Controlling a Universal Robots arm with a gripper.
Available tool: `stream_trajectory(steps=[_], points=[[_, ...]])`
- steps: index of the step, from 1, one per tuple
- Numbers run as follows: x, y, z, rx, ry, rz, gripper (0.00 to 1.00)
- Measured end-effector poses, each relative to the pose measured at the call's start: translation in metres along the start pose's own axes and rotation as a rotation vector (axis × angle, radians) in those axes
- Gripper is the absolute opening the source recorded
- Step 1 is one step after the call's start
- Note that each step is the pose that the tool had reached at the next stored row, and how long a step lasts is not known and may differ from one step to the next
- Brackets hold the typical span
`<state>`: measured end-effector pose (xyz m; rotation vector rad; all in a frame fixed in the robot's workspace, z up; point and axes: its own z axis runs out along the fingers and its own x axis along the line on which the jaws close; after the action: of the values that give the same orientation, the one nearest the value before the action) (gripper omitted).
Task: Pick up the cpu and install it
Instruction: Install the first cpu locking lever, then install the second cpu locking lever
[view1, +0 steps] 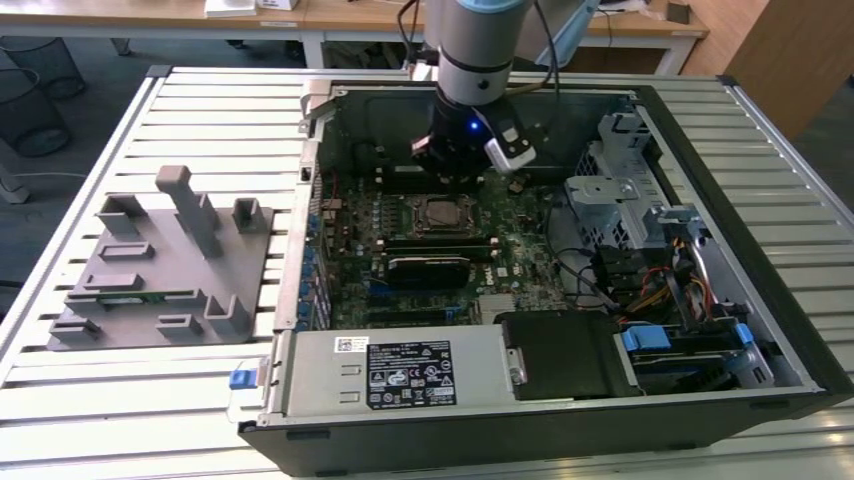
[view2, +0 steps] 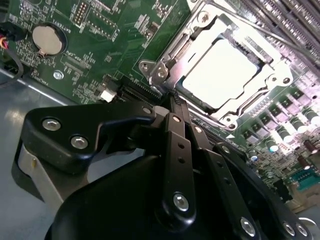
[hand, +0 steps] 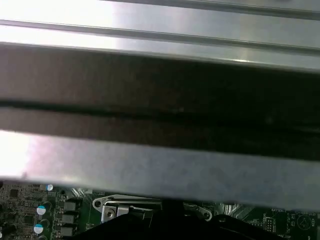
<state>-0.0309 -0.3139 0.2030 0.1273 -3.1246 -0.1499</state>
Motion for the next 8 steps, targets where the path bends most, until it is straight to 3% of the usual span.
stream_trajectory(steps=[8], points=[[-0.0002,-0.0041,-0.0003,-0.0001,-0.0001,0.000,0.11]])
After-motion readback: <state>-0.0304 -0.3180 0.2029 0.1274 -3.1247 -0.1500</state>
